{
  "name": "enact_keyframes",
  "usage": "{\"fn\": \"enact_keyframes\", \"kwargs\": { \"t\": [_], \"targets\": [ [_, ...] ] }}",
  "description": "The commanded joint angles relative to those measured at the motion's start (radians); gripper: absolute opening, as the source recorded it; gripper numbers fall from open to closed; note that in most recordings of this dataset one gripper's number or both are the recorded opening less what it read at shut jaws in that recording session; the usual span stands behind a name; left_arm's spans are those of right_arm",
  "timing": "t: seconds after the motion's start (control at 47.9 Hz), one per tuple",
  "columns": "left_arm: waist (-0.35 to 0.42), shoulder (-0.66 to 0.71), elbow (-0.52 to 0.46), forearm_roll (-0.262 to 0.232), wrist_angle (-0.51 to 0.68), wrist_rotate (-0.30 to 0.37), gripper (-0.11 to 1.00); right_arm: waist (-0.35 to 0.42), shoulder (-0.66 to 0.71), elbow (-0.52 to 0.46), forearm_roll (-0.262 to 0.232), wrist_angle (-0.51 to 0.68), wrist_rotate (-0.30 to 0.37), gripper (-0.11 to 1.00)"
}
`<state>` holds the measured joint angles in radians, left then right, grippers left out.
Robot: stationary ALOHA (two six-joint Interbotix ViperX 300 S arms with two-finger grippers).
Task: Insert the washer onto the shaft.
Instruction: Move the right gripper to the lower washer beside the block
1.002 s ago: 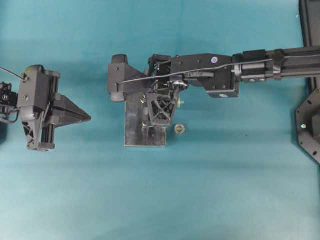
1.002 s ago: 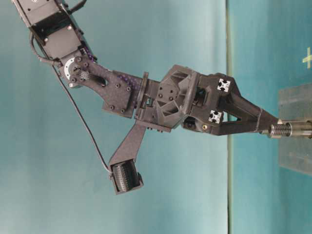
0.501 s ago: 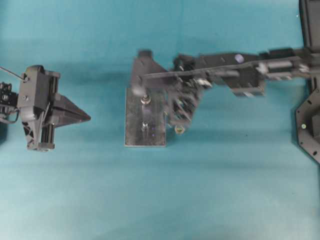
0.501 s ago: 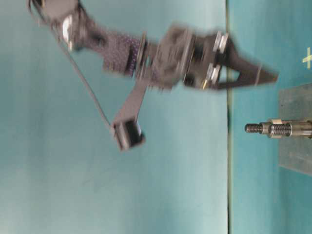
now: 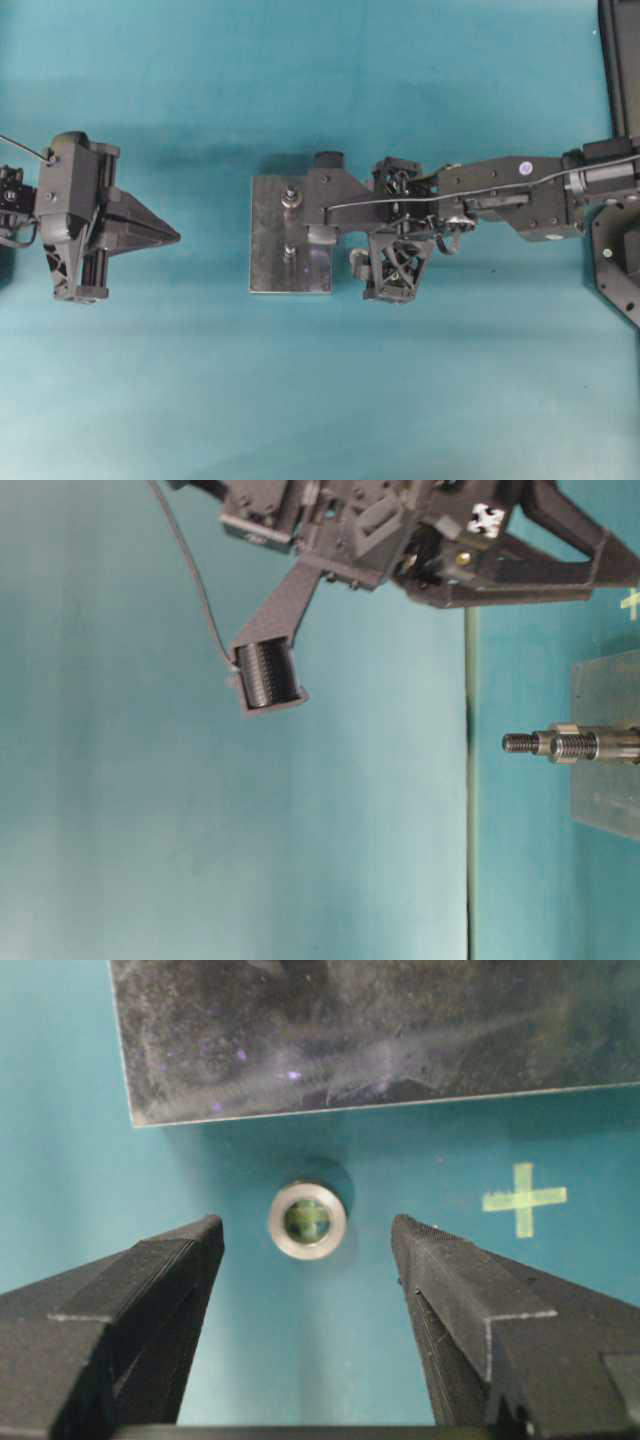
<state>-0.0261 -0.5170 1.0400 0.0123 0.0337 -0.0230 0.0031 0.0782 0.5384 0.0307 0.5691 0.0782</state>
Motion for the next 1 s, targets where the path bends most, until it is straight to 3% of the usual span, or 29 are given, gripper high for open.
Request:
{"fn": "enact_keyframes", "kwargs": {
  "t": [0.0,0.647,0.981],
  "targets": [
    [0.000,-0.003,-0.012,0.002,-0.008,-0.002,0.00,0.009,0.006,-0.008,0.003,-0.012,0.009,0.75],
    [-0.002,-0.002,-0.011,0.002,-0.008,0.000,0.00,0.014,0.083,0.006,-0.009,-0.066,0.014,0.74],
    [-0.002,-0.003,-0.012,0.002,-0.008,0.000,0.00,0.014,0.097,0.008,-0.011,-0.061,0.012,0.64]
  ]
}}
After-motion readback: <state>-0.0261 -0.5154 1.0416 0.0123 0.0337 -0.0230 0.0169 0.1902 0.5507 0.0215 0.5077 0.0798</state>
